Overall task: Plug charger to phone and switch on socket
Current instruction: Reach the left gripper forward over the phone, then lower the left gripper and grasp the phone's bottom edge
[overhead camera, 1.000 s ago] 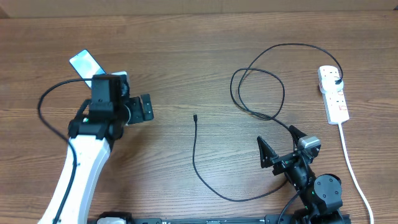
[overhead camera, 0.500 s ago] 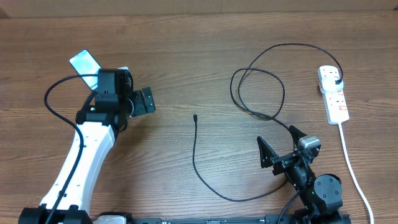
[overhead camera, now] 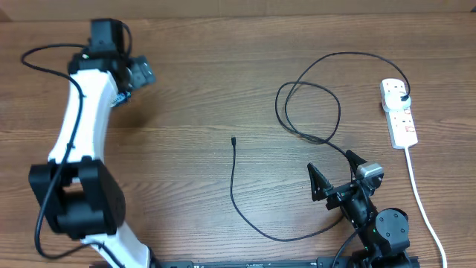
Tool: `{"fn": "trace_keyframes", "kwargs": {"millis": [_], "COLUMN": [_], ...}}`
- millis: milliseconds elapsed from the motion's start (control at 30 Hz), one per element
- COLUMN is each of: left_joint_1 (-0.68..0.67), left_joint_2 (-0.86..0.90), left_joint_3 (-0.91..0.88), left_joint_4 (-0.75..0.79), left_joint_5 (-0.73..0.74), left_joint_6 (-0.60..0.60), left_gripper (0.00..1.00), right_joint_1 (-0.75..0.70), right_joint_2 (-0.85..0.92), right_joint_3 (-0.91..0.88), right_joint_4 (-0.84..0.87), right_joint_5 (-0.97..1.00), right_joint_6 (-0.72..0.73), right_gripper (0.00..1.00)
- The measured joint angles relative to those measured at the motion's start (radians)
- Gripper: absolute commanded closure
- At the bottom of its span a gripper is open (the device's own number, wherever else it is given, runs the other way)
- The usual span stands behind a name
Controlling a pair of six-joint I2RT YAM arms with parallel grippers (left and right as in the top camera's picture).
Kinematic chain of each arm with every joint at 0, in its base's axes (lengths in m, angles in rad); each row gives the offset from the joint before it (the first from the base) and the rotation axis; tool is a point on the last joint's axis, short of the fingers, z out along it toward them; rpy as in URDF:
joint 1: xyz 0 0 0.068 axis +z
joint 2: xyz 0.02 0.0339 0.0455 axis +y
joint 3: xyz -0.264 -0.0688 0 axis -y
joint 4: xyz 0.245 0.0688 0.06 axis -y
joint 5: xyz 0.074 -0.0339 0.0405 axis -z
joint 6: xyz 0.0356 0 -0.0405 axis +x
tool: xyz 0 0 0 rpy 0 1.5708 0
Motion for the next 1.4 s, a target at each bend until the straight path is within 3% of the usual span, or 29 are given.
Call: {"fn": "trace_keyframes", "kwargs": {"millis": [200, 367, 767, 1400], "left_joint_1": [0.148, 0.140, 0.109, 0.174], "left_joint_2": [0.183, 0.277, 0.560, 0.637], "left_joint_3": [0.097, 0.135, 0.610, 0.635], "left_joint_4": [0.025, 0.068, -0.139, -0.152], "left_joint_5": [0.093, 0.088, 0.002, 0.036], "left_joint_6": [-0.055, -0.056, -0.060, -0.071], "left_gripper": [0.00, 0.00, 0.00, 0.00], "right_joint_1": [0.000, 0.000, 0.000, 0.000], "right_joint_2": [0.000, 0.000, 0.000, 0.000], "right_joint_3": [0.000, 0.000, 0.000, 0.000], "right_joint_4": [0.001, 0.000, 0.000, 0.000], "right_joint_5": [0.000, 0.000, 0.000, 0.000], "right_joint_6": [0.000, 0.000, 0.000, 0.000], "right_gripper": [0.00, 0.00, 0.00, 0.00]}}
